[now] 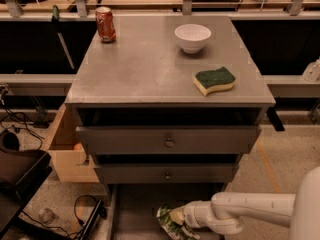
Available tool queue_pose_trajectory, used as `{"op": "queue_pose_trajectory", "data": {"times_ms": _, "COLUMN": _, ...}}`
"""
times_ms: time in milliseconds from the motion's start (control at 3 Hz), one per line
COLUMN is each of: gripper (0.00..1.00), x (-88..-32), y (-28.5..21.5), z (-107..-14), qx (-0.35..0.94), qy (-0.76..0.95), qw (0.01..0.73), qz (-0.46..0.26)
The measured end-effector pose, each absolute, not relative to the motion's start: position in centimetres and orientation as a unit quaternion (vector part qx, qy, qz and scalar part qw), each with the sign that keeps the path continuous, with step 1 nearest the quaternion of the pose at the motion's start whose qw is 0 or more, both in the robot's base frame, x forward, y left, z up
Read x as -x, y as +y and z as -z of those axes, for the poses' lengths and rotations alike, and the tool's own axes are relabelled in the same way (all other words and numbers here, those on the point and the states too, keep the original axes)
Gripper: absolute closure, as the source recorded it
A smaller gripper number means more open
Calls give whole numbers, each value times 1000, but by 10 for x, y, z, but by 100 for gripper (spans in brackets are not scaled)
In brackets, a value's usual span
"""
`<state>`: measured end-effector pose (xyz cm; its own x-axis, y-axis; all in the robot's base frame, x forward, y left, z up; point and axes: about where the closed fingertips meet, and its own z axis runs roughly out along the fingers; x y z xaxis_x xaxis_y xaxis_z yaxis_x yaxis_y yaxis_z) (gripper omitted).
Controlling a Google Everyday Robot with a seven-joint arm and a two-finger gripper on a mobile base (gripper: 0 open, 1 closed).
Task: Place green jalapeno chip bag into bottom drawer
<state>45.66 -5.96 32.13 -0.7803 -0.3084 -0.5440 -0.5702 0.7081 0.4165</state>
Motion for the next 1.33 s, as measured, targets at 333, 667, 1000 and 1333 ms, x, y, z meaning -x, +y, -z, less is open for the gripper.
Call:
{"op": "queue_pose_trajectory", "data": {"times_ms": 333, "gripper": 100, "x": -463, "y": -74, "z": -291, "qx": 199, "qy": 910, "qw": 231, "qz": -281}}
{"op": "queue_pose_trajectory", "data": {"times_ms": 667, "gripper": 82, "x": -462, "y": -73, "z": -289, "qx": 198, "qy": 911, "qw": 229, "qz": -280}}
{"op": "queue_pose_trajectory", "data": {"times_ms": 1000, "gripper": 59, "x": -461, "y": -72, "z": -288, "qx": 198, "qy": 911, "qw": 229, "qz": -281}}
{"op": "queue_pose_trajectory", "data": {"times_ms": 1333, "gripper": 35, "x": -461, "y": -70, "z": -288, "qx": 198, "qy": 911, "qw": 228, "qz": -282}}
